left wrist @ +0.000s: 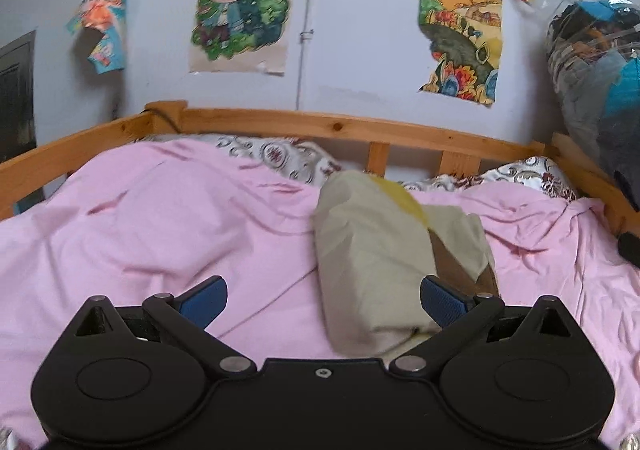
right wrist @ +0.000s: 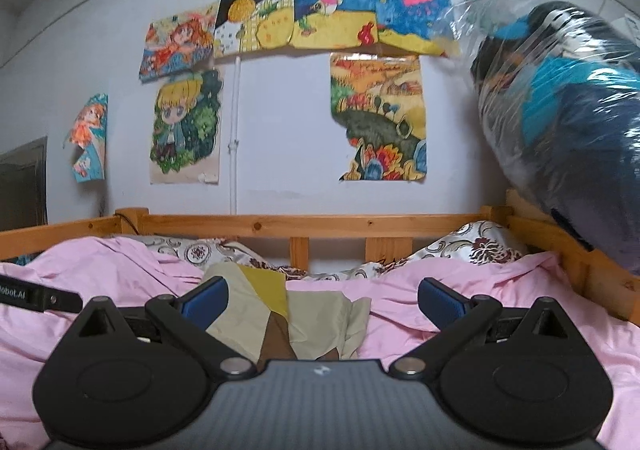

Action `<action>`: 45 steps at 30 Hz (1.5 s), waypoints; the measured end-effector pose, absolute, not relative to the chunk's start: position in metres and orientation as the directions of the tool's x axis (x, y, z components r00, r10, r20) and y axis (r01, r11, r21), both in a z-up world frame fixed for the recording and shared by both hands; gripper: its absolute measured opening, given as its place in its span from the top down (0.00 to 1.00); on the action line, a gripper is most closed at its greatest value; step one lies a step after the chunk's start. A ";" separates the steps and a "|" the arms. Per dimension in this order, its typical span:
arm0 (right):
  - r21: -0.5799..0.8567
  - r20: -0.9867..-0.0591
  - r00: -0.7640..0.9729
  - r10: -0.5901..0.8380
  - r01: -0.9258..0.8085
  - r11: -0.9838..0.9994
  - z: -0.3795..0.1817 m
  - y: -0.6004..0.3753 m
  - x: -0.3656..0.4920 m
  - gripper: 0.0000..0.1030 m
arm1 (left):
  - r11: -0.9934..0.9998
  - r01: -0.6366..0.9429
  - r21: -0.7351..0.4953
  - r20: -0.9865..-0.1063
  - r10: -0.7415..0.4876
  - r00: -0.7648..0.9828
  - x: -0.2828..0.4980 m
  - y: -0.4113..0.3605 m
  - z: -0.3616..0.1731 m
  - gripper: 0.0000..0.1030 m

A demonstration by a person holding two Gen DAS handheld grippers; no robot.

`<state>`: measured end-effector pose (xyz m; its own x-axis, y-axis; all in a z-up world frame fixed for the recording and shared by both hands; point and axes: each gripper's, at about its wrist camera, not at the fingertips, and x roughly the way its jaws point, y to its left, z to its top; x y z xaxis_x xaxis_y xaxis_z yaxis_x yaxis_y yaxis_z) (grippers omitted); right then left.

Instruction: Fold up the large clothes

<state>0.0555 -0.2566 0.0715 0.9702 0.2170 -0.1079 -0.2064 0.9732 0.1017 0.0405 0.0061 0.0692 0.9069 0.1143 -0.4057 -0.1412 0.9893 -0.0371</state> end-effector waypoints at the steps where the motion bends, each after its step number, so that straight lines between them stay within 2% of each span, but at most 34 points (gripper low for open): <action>1: 0.110 -0.106 0.970 0.218 -0.207 0.972 0.072 -0.257 0.050 0.00 | 0.989 -0.146 -0.034 -0.408 0.120 0.905 0.035 0.007 0.069 0.01; 9: 0.132 -0.137 0.955 0.264 -0.246 0.960 0.061 -0.250 0.018 0.00 | 0.986 -0.161 -0.031 -0.416 0.134 0.899 0.002 0.003 0.049 0.01; 24: 0.133 -0.238 0.931 0.276 -0.250 0.959 0.022 -0.249 0.005 0.00 | 0.989 -0.145 0.010 -0.447 0.134 0.884 -0.002 -0.013 0.019 0.01; 45: 0.122 -0.240 0.929 0.281 -0.258 0.958 0.022 -0.248 0.003 0.00 | 0.991 -0.135 0.009 -0.442 0.125 0.888 -0.005 -0.020 0.020 0.01</action>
<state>0.0025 -0.2476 0.0219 0.9291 0.2810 -0.2405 -0.2584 0.9584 0.1216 -0.0047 -0.0200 0.0200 0.8884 0.1247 -0.4418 -0.1347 0.9909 0.0089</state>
